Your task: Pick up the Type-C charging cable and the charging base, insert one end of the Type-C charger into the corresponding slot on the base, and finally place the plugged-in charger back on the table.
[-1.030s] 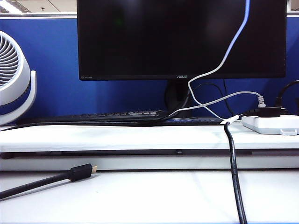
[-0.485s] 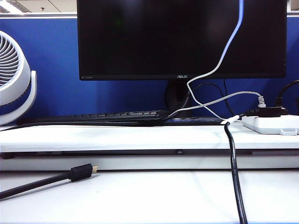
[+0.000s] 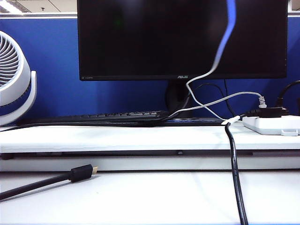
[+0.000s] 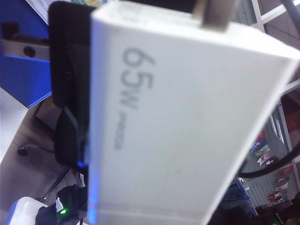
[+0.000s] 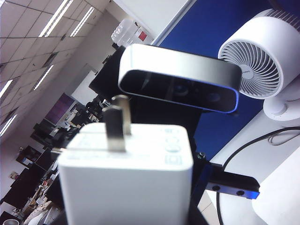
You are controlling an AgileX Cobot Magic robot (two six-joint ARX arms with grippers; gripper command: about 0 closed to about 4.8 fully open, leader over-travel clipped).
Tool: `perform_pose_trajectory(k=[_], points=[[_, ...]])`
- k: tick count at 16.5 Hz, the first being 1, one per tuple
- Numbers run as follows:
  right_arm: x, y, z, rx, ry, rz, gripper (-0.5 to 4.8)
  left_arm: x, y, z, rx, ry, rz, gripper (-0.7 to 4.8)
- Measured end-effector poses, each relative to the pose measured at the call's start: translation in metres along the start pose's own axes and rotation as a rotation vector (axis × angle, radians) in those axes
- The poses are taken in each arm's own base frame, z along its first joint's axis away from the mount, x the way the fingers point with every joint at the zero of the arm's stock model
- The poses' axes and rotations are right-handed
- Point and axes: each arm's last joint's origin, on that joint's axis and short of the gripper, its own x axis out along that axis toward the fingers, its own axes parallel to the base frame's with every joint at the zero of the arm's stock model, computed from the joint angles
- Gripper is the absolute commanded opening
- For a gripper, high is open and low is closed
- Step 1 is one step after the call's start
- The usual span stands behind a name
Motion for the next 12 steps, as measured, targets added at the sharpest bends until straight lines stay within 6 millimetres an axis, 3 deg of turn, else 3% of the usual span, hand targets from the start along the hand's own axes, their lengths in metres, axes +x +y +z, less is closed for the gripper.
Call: perform_pose_trajectory(k=[12], points=[[-0.0002,-0.0016,-0.0013,-0.010,0.002,-0.014,0.75,-0.0021,0.0007,0.0006,-0.003,-0.011,0.007,-0.06]])
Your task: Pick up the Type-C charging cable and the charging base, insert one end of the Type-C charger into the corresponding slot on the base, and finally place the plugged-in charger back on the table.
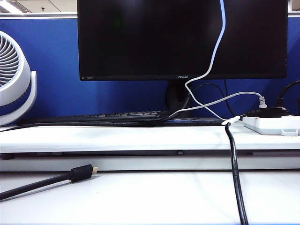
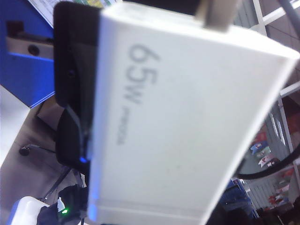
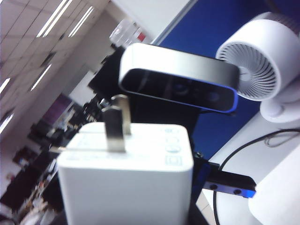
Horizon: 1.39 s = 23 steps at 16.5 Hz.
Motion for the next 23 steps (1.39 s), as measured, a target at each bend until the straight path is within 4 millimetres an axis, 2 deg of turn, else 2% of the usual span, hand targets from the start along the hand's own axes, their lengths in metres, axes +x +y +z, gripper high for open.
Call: perform_pose_trajectory(k=[2,7,15,19,23], points=[[0.000,-0.001,-0.001,0.015,-0.004,-0.018,0.71,0.000,0.002,0.000,-0.009,-0.009,0.008,-0.06],[0.000,-0.001,-0.002,-0.086,-0.003,-0.024,0.62,0.000,0.003,0.000,-0.016,-0.017,0.015,-0.06],[0.002,-0.001,-0.002,-0.051,-0.050,-0.079,0.62,-0.001,0.006,0.002,-0.018,-0.064,0.044,-0.06],[0.005,0.004,0.002,-0.009,-0.075,-0.047,0.62,-0.002,0.001,0.003,0.021,-0.071,0.037,-0.06],[0.016,0.009,-0.001,-0.002,-0.069,-0.025,0.53,-0.005,-0.004,0.003,0.033,-0.073,0.036,-0.06]])
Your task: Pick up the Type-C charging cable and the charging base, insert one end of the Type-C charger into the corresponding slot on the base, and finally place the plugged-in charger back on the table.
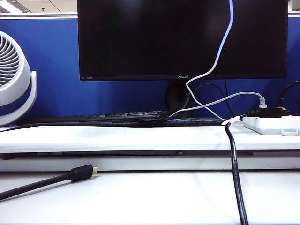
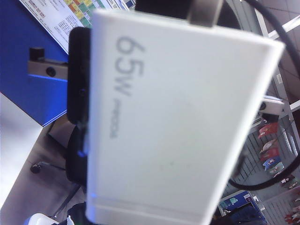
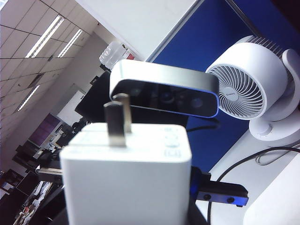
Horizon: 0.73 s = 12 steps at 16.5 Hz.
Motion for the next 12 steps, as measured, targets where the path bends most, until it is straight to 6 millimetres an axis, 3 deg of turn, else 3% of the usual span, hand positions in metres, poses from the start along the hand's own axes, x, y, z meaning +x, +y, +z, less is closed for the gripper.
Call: perform_pose_trajectory(k=[11,12], points=[[0.0001,0.0009,0.0004,0.017,-0.002,0.005,0.39,-0.0008,-0.0010,0.0019,0.051,-0.017,0.000,-0.06],[0.0006,-0.0002,-0.0006,-0.002,-0.004,-0.010,0.39,-0.0087,0.0005,0.0045,0.054,-0.033,0.013,-0.06]])
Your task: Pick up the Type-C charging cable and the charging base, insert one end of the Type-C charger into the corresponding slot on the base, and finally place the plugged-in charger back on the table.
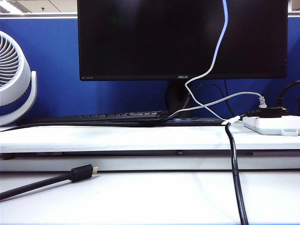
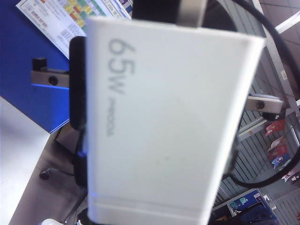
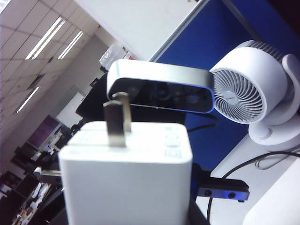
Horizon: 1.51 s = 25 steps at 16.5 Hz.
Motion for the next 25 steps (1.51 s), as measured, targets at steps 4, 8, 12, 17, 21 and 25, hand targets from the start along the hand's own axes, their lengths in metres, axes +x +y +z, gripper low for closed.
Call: perform_pose_trajectory(k=[4,8,12,17,21,25], points=[[-0.0003,-0.0010,-0.0018,-0.019,0.019,-0.006,0.18,0.0002,0.0020,-0.0007,-0.013,0.004,0.003,-0.06],[-0.0005,-0.0004,-0.0026,-0.077,0.036,0.006,0.18,0.0003,0.0018,-0.0008,-0.010,0.009,-0.002,-0.06],[-0.0013,-0.0017,-0.0055,-0.044,0.054,-0.011,0.18,0.0007,0.0043,-0.0015,-0.025,0.022,-0.009,-0.06],[-0.0016,-0.0008,-0.0059,-0.053,0.074,0.011,0.18,0.0008,0.0032,-0.0017,-0.019,0.041,-0.025,-0.06],[-0.0018,-0.0003,-0.0063,-0.059,0.083,0.021,0.18,0.0005,0.0029,-0.0020,-0.022,0.053,-0.033,-0.06],[-0.0046,-0.0017,-0.0055,-0.073,0.093,0.030,0.18,-0.0063,0.0034,0.0000,-0.037,0.058,-0.034,-0.06]])
